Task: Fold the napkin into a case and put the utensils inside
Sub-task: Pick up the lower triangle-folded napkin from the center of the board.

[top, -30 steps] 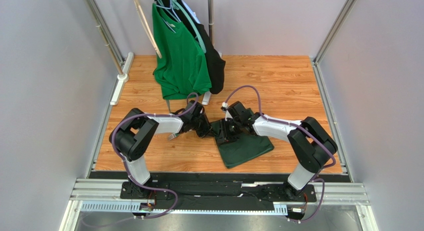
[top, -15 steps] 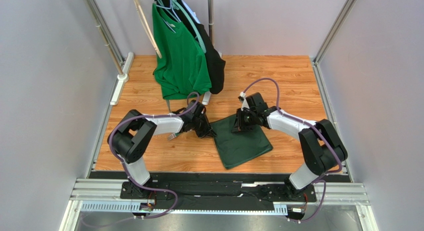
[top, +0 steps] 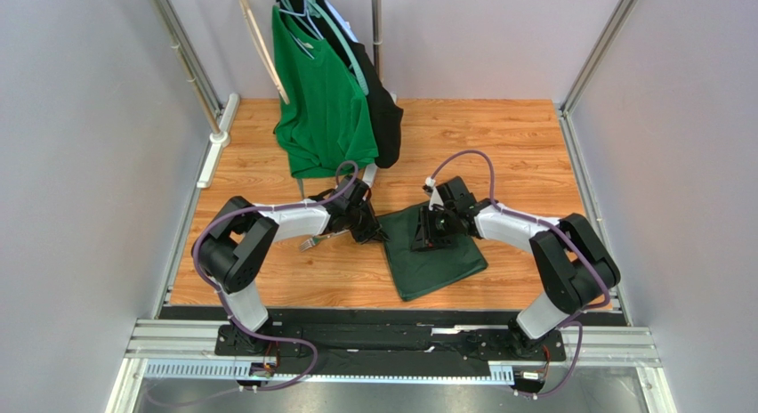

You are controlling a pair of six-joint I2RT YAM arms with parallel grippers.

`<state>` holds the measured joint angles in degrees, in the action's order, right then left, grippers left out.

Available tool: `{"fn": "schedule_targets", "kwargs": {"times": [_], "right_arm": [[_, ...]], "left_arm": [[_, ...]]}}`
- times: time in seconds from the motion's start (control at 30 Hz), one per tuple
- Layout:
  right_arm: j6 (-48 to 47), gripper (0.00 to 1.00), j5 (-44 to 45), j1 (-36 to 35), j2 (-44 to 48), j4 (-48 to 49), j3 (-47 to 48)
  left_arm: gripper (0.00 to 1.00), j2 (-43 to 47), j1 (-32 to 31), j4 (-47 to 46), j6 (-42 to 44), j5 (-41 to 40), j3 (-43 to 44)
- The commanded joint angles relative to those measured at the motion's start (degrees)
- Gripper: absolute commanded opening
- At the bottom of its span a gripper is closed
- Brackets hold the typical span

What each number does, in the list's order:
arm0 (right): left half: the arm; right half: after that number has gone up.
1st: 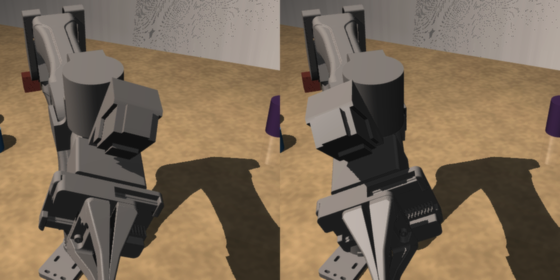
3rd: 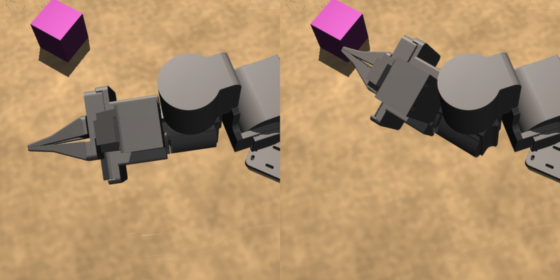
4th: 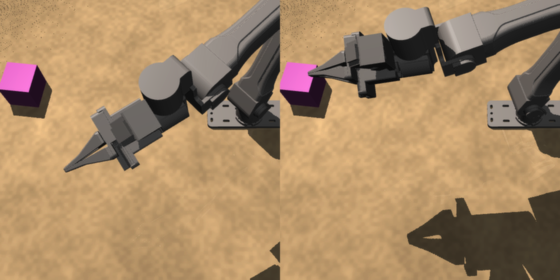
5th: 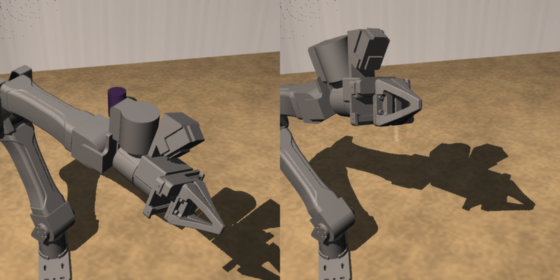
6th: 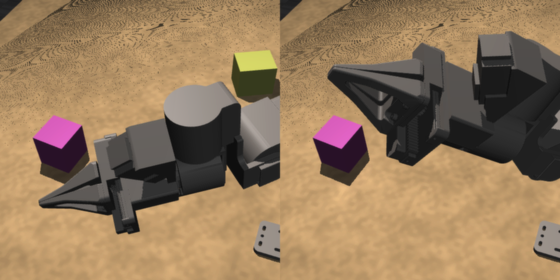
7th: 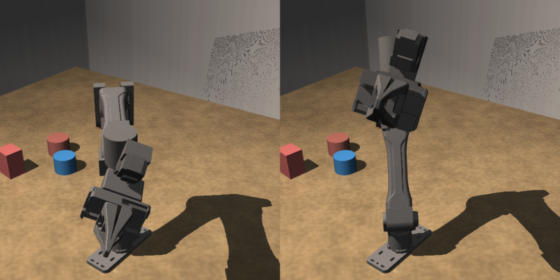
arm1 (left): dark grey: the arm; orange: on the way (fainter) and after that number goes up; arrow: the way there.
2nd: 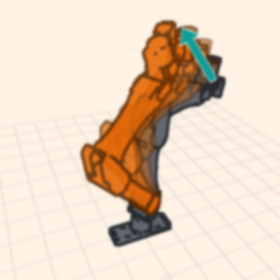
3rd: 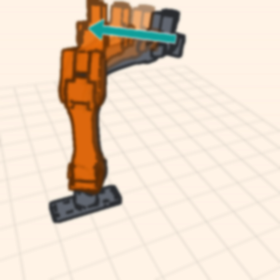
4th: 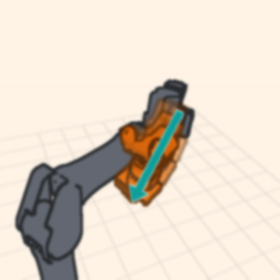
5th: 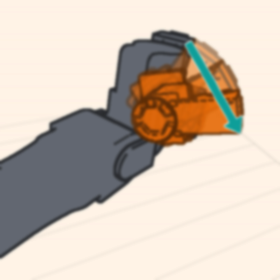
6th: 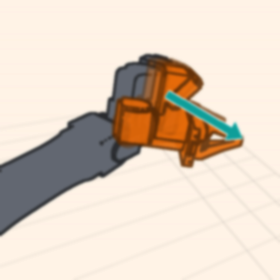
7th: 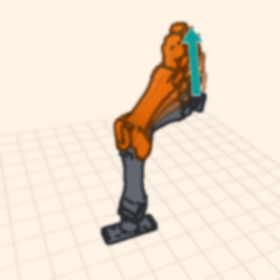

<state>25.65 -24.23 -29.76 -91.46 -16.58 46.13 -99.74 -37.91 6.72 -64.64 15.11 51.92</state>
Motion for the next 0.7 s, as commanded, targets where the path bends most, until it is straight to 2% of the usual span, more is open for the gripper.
{"fn": "schedule_targets", "kwargs": {"times": [0.0, 0.13, 0.23, 0.33, 0.47, 0.67], "right_arm": [[-0.8, 0.42, 6.7, -7.4, 4.8, 2.3, 1.0], [-2.4, 0.55, 17.0, -14.1, 4.7, 2.0, 3.3], [-4.1, 0.61, 22.5, -18.0, 3.8, 0.7, 5.6], [-4.2, 0.64, 23.8, -20.0, 2.9, 0.5, 7.2], [-5.4, 0.63, 27.5, -22.2, 0.5, -0.6, 8.9], [-7.0, 0.55, 29.0, -24.2, -0.6, -1.1, 9.2]], "left_arm": [[0.0, 1.9, -0.3, 0.0, -0.4, 1.0, 1.4], [0.0, 2.3, -0.3, 2.2, -2.0, 1.8, 1.6], [0.0, 2.8, -0.2, 3.0, -3.5, 2.9, 1.7], [0.0, 3.3, -0.2, 3.3, -4.8, 3.3, 1.6], [0.0, 3.3, -0.2, 2.7, -7.0, 4.8, 0.9], [0.0, 4.0, -0.1, 2.4, -7.7, 6.2, 0.4]]}}
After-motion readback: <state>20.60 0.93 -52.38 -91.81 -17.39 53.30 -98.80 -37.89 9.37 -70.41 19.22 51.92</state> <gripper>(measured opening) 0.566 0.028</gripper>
